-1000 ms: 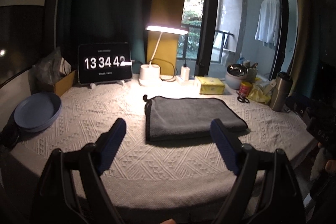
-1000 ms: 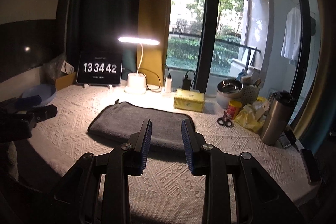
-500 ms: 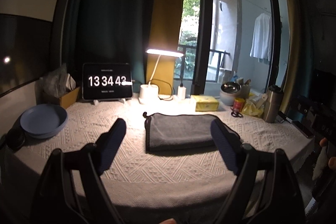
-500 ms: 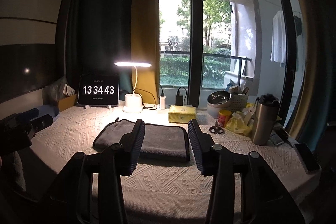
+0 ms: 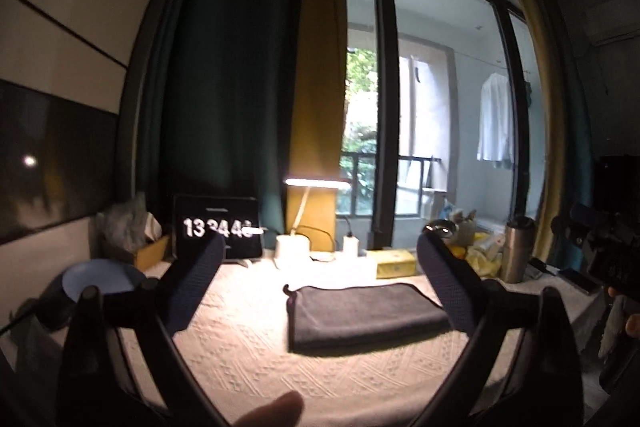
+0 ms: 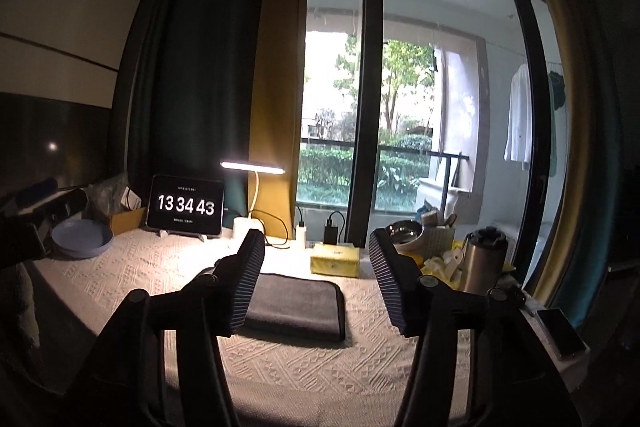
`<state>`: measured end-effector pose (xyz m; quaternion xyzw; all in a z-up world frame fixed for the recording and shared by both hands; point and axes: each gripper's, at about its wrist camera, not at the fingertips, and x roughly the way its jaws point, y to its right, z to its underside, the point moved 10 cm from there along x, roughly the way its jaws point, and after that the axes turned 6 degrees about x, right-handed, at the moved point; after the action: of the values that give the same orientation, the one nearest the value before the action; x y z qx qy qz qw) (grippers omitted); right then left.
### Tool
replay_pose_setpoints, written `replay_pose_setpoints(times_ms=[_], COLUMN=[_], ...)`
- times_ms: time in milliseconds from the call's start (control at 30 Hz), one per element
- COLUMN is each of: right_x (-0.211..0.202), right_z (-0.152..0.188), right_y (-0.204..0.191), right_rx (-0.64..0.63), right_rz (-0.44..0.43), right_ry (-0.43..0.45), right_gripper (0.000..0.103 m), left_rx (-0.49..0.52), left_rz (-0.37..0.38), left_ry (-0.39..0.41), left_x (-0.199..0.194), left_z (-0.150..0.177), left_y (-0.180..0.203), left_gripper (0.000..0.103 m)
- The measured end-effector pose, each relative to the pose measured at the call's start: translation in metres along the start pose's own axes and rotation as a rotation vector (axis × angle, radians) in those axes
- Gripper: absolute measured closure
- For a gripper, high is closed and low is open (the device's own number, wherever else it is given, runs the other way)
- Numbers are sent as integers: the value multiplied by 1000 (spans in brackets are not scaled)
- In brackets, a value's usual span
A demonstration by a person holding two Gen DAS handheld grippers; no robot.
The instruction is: Fold towel
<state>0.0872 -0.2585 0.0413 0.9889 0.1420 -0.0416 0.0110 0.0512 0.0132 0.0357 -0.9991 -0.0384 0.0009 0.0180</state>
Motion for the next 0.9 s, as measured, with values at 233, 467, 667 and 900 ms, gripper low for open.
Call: replay_pose_setpoints(times_ms=[233,467,667,900], right_x=[-1,3,7,7], right_z=[-4,-3,1,1], right_y=[-5,-11,-12,-7], right_rx=[-11,-23,-25,-21], right_rz=[-1,-5,-8,11], right_ry=[24,25,9,1], right_gripper=[43,40,40,40], left_rx=[-13,-22,-25,-23], left_rz=[-69,-68,-64,-58], left_ry=[36,29,3,-3], left_x=[-9,-6,-2,-3], left_z=[-9,-5,-1,1], left_y=[-18,-22,-19,-17], left_gripper=[5,5,5,5])
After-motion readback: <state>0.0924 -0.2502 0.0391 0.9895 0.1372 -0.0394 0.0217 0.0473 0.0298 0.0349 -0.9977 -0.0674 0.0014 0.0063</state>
